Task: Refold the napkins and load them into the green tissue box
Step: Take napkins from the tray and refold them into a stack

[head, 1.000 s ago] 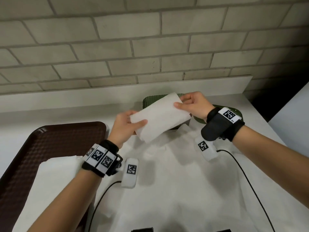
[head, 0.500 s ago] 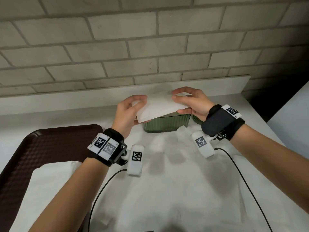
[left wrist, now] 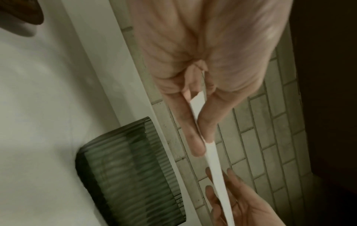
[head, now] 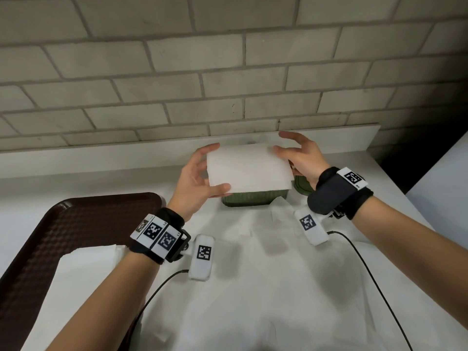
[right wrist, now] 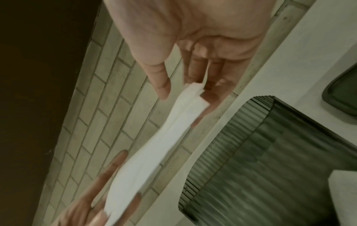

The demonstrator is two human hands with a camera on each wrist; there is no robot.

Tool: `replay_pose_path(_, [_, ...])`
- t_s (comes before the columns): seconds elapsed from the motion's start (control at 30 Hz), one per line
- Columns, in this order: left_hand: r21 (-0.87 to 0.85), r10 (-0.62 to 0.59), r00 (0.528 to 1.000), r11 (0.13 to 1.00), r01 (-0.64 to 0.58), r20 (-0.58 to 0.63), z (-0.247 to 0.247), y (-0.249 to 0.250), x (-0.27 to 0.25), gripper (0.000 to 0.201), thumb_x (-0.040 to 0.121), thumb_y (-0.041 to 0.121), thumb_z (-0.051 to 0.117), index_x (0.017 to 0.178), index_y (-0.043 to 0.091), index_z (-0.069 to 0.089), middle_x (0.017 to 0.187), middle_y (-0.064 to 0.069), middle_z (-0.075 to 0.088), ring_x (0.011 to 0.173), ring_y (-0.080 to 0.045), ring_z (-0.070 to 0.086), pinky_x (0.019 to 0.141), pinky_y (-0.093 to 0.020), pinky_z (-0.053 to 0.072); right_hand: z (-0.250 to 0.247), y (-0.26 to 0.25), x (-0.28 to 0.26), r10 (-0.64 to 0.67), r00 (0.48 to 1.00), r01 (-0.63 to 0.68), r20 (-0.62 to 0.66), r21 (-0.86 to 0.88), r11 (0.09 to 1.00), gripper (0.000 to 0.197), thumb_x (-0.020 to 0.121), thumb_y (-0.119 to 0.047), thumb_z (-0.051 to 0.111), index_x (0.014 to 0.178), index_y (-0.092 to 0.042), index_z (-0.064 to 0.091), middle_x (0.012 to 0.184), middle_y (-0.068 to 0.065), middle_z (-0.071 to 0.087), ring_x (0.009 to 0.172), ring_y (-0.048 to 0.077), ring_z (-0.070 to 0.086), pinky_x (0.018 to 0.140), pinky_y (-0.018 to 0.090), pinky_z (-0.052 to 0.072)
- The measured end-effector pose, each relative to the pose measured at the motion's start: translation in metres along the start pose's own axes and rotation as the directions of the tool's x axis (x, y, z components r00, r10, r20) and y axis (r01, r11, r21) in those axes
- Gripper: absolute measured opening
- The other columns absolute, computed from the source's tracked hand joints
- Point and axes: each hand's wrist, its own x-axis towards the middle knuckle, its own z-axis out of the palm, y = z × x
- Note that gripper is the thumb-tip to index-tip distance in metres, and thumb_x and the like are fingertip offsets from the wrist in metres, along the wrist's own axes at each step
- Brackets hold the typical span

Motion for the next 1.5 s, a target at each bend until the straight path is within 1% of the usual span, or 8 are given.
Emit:
replay_pose_path(0.2, [-0.009,0.003,0.998,1.0,-0.002,0.058,-0.004,0.001,-0.006,0.092,0.07,-0.021,0.072,0.143,0.022,0.036,0.124,-0.012,0.066,0.088,-0.027,0.071,0.074,-0.046,0.061,-0.005,-0.005,0.0,0.037,0.999,-0.037,-0.011,0.036,0.999,0.018,0.083,-0.018,0.075,0.096,-0.007,0.07,0.086,0.007,0.069,0.071,0.015,0.066,0.056,0.02,0.054])
replay_pose_path(0.5, [0.017,0.021,0.998,1.0,-0.022,0.064,-0.018,-0.004,-0.013,0.084,0.063,-0.021,0.076,0.134,0.016,0.048,0.131,-0.018,0.058,0.097,-0.027,0.067,0.068,-0.036,0.061,-0.01,-0.004,0.019,-0.025,0.984,0.027,-0.177,0.006,1.0,0.011,0.077,-0.031,0.08,0.082,-0.024,0.073,0.087,0.009,0.065,0.075,0.019,0.059,0.064,0.03,0.051])
replay_pose_path(0.63, [0.156,-0.017,0.999,0.988,0.022,-0.034,-0.035,-0.018,-0.016,0.066,0.06,-0.019,0.081,0.115,0.012,0.062,0.123,-0.005,0.065,0.111,-0.03,0.062,0.074,-0.043,0.062,-0.008,-0.002,0.039,-0.023,0.985,0.016,-0.172,-0.044,0.999,0.015,0.074,-0.03,0.082,0.084,-0.023,0.074,0.1,0.016,0.073,0.082,0.02,0.065,0.082,0.041,0.056])
replay_pose_path(0.77, [0.314,-0.134,0.971,0.93,0.193,-0.199,-0.055,-0.033,-0.023,0.05,0.057,-0.011,0.085,0.089,0.025,0.071,0.111,0.001,0.069,0.117,-0.038,0.057,0.075,-0.051,0.06,0.001,0.005,0.059,-0.073,0.983,0.04,-0.169,-0.191,0.981,0.019,0.074,-0.031,0.083,0.087,-0.02,0.075,0.088,0.004,0.069,0.077,0.012,0.06,0.08,0.027,0.05])
replay_pose_path(0.93, [0.423,-0.204,0.949,0.858,0.29,-0.239,-0.075,-0.027,-0.044,0.04,0.057,-0.003,0.087,0.083,0.026,0.078,0.097,-0.005,0.064,0.089,-0.02,0.058,0.071,-0.032,0.062,0.012,0.016,0.075,-0.052,0.992,-0.005,-0.117,-0.443,0.896,0.024,0.077,-0.031,0.08,0.091,-0.013,0.073,0.076,0.0,0.063,0.071,0.012,0.057,0.072,0.021,0.042])
replay_pose_path(1.13, [0.544,-0.223,0.938,0.768,0.338,-0.267,-0.077,-0.005,-0.064,0.039,0.063,-0.006,0.082,0.084,0.027,0.078,0.1,-0.004,0.073,0.072,-0.049,0.065,0.066,-0.052,0.058,0.022,0.027,0.082,-0.059,0.988,-0.039,-0.143,-0.599,0.8,0.023,0.079,-0.025,0.076,0.092,-0.006,0.072,0.081,0.007,0.063,0.085,0.023,0.06,0.071,0.021,0.04])
replay_pose_path(1.37, [0.634,-0.252,0.925,0.675,0.378,-0.283,-0.078,0.018,-0.076,0.04,0.065,-0.008,0.079,0.085,0.027,0.076,0.094,-0.002,0.075,0.046,-0.02,0.064,0.057,-0.034,0.057,0.028,0.031,0.088,-0.072,0.99,-0.03,-0.124,-0.665,0.746,0.023,0.08,-0.026,0.074,0.09,-0.005,0.072,0.093,0.011,0.069,0.082,0.022,0.059,0.072,0.026,0.047])
replay_pose_path(1.5, [0.634,-0.246,0.934,0.686,0.356,-0.259,-0.073,0.026,-0.074,0.04,0.064,-0.006,0.08,0.083,0.03,0.077,0.094,0.003,0.075,0.048,-0.034,0.06,0.054,-0.038,0.055,0.032,0.036,0.086,-0.014,0.999,-0.021,-0.043,-0.719,0.695,0.016,0.079,-0.027,0.074,0.081,-0.011,0.069,0.089,0.007,0.067,0.084,0.024,0.063,0.069,0.025,0.044])
